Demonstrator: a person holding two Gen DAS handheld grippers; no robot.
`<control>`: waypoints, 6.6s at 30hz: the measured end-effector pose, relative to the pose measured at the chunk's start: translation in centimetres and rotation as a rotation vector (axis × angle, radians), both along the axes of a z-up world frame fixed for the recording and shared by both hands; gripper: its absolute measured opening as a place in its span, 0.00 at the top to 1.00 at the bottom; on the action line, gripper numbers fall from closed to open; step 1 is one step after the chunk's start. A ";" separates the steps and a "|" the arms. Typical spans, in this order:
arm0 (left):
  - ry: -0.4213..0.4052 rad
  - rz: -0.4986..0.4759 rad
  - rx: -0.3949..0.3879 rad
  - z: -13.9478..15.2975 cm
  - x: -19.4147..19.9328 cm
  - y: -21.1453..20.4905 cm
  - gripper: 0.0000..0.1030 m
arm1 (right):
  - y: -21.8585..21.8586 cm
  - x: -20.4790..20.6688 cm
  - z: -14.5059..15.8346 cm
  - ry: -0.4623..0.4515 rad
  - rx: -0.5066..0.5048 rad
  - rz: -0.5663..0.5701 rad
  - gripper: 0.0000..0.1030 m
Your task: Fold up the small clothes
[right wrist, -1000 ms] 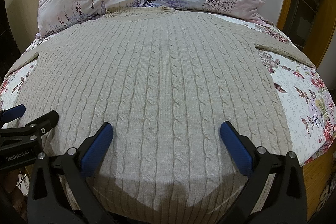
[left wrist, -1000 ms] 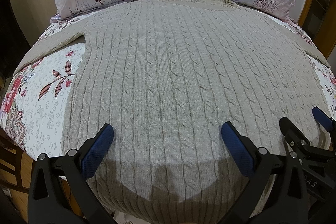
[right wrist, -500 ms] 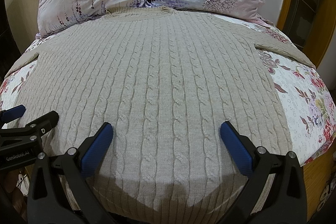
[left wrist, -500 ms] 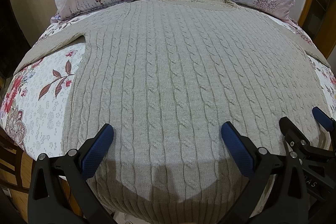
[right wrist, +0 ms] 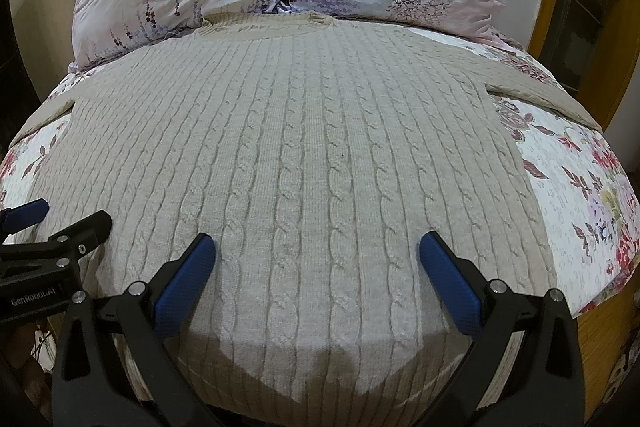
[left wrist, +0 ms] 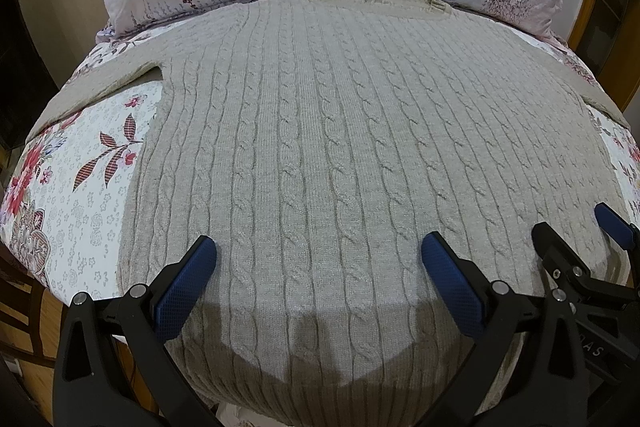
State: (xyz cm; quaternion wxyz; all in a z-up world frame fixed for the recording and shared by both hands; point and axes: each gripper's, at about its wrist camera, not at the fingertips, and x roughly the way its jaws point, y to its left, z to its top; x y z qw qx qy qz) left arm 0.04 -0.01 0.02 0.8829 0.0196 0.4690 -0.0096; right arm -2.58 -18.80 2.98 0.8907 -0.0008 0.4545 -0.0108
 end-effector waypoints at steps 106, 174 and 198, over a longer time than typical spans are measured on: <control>0.038 -0.092 -0.683 1.4 17.8 5.5 0.15 | -17.0 19.8 -3.6 -0.035 0.518 -0.319 0.84; -0.128 0.308 -0.551 3.0 12.1 24.8 0.47 | -13.6 12.7 -1.6 -0.145 0.461 -0.220 0.43; -0.174 0.875 -1.008 -2.3 10.1 39.6 0.94 | -8.8 12.7 -2.3 -0.077 0.476 -0.059 0.40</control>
